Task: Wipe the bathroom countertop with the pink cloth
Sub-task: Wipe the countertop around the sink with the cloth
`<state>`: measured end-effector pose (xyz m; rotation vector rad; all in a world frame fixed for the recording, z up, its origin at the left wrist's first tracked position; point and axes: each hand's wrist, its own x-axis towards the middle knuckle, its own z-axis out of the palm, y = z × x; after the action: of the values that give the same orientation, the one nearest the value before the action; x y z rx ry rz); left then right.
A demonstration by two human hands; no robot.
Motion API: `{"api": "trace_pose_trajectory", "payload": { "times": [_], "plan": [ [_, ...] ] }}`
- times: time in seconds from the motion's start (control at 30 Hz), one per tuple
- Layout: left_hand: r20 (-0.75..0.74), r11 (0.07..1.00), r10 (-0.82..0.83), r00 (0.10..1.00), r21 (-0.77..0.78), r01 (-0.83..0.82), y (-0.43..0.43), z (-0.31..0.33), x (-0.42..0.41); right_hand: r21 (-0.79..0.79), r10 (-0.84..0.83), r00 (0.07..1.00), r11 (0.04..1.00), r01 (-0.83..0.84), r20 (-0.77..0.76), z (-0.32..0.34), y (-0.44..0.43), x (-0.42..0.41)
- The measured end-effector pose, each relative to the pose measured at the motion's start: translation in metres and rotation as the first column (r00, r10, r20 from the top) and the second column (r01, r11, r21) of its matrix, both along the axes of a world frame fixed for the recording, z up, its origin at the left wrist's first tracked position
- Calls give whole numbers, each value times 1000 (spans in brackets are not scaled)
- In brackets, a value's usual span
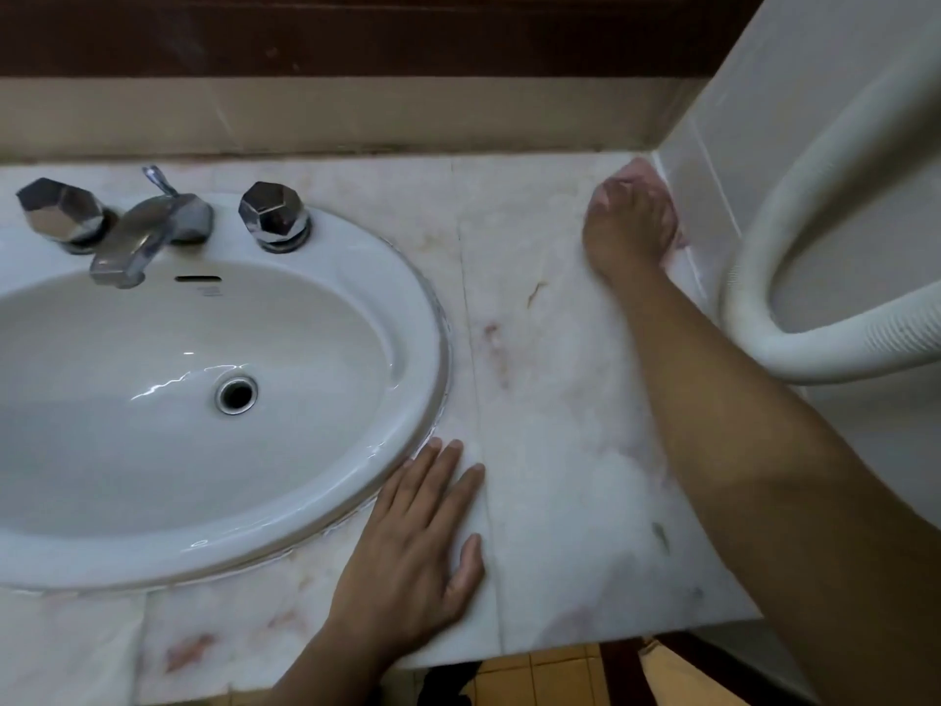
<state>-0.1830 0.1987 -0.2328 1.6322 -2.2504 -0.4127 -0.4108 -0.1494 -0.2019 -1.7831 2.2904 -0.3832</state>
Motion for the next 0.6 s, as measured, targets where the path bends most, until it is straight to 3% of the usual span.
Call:
{"api": "trace_pose_trajectory", "payload": {
  "times": [0.07,0.17,0.27,0.33,0.4,0.5,0.6],
  "plan": [
    [-4,1000,4,1000,9,-4,0,-1,1,-19,90,996,996,-90,-5,6,-5,43],
    [-8,1000,2,1000,2,-2,0,-1,3,74,478,875,873,-483,71,5,31,113],
    [-20,1000,2,1000,0,-2,1,0,3,103,597,777,776,-622,198,-1,91,126],
    [-27,1000,3,1000,-3,-3,0,0,4,42,658,735,740,-671,164,-6,127,97],
    [-23,1000,4,1000,-5,-5,-3,0,4,1,634,770,772,-636,76,-13,140,54],
    [-6,1000,13,1000,11,-13,-1,-2,3,-3,354,935,935,-354,13,-16,123,-13],
    [-2,1000,11,1000,12,-11,2,-2,4,55,185,983,982,-183,-20,-9,121,-32]
  ]
}}
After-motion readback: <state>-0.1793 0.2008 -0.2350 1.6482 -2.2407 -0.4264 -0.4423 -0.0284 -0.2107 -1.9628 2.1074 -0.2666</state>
